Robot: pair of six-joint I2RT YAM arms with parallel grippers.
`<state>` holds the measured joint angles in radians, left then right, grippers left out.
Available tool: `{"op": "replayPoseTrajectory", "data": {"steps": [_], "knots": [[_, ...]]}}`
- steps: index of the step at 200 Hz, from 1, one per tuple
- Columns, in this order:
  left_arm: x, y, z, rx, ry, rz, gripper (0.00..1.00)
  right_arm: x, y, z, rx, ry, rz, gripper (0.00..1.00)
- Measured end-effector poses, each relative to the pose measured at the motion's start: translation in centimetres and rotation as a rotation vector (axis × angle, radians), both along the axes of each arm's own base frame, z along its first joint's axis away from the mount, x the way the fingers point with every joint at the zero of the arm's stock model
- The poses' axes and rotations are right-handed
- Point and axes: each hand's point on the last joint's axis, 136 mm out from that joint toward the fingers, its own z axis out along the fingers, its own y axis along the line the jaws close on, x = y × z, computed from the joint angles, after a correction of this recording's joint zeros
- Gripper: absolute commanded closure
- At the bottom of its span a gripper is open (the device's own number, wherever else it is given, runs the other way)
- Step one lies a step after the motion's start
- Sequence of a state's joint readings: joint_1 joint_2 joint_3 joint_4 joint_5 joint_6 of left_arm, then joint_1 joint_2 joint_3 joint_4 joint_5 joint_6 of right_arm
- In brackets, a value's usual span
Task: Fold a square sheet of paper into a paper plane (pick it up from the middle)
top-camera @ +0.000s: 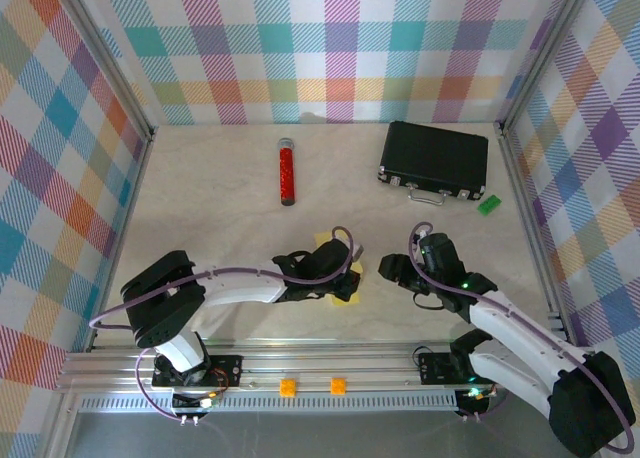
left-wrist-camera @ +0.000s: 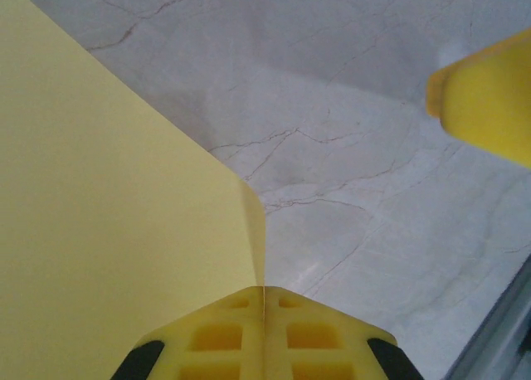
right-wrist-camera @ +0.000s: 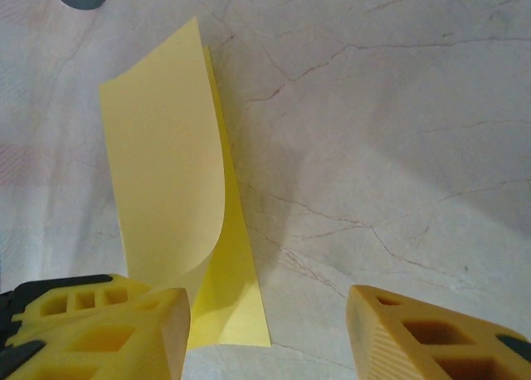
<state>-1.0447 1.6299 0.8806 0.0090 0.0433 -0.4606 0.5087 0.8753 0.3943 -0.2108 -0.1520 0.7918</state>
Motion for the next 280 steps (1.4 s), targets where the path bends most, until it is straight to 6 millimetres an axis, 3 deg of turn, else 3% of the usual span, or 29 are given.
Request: {"op": "replayPoseTrajectory", "data": {"steps": [32, 73, 139, 189, 230, 280], "knots": [[0.4, 0.3, -0.1, -0.019, 0.029, 0.04, 1.0, -0.9, 1.1, -1.4, 0.044, 0.075, 0.053, 0.55], [1.1, 2.6, -0.4, -0.005, 0.032, 0.107, 1.0, -1.5, 3.5, -2.9, 0.132, 0.189, 0.133, 0.77], [0.8, 3.9, -1.6, -0.018, 0.073, 0.152, 1.0, -3.2, 6.5, -3.6, 0.17, 0.241, 0.229, 0.97], [0.8, 4.0, -1.9, -0.036, 0.079, 0.168, 1.0, -4.3, 8.4, -5.3, 0.154, 0.303, 0.266, 0.98], [1.0, 4.0, -1.8, -0.051, 0.085, 0.179, 1.0, -3.3, 9.7, -5.2, 0.162, 0.291, 0.272, 0.99], [1.2, 5.0, -2.4, -0.053, 0.095, 0.2, 1.0, -3.2, 8.6, -7.3, 0.077, 0.325, 0.23, 1.0]]}}
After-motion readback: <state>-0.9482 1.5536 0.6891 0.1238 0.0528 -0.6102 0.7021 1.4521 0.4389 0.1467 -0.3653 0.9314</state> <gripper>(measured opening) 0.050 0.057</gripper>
